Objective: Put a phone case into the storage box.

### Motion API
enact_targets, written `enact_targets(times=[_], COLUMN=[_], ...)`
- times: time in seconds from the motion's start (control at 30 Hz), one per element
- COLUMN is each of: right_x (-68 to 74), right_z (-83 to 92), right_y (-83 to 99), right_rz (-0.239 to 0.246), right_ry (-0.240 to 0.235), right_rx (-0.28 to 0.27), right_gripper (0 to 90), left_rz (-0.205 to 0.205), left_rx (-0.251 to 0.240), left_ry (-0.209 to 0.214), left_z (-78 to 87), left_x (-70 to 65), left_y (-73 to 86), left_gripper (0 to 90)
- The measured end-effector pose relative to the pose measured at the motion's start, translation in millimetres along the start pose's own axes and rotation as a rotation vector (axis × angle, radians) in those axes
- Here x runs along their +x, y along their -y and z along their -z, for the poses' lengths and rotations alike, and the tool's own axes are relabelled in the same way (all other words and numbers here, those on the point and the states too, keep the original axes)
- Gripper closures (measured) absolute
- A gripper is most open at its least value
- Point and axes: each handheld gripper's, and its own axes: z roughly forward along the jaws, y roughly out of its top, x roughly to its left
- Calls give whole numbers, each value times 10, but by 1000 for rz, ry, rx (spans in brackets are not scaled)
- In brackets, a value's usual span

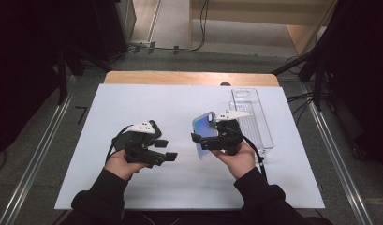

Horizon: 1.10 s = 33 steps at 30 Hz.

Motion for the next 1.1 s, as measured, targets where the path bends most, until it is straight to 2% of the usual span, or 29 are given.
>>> enact_targets(times=[0.27,0.5,0.77,0.93,1.1], right_x=[-76,-160,-296,-378,-482], right_z=[108,242,359,445,556], right_y=[-57,-123,-202,-257,-325], right_rz=[-5,-3,-5,-7,-25], right_ry=[-7,11,-27,-19,10], right_rx=[-7,-23,-20,-31,-54], right_gripper=[160,160,160,159,159], left_rz=[-8,3,11,32,50], left_rx=[3,-21,-26,-25,-37], left_ry=[-9,-9,-27,-52,-74], left_z=[55,120,176,199,222], left_x=[28,59,74,94,132], left_y=[153,266,339,364,396], left_gripper=[303,302,302,302,302])
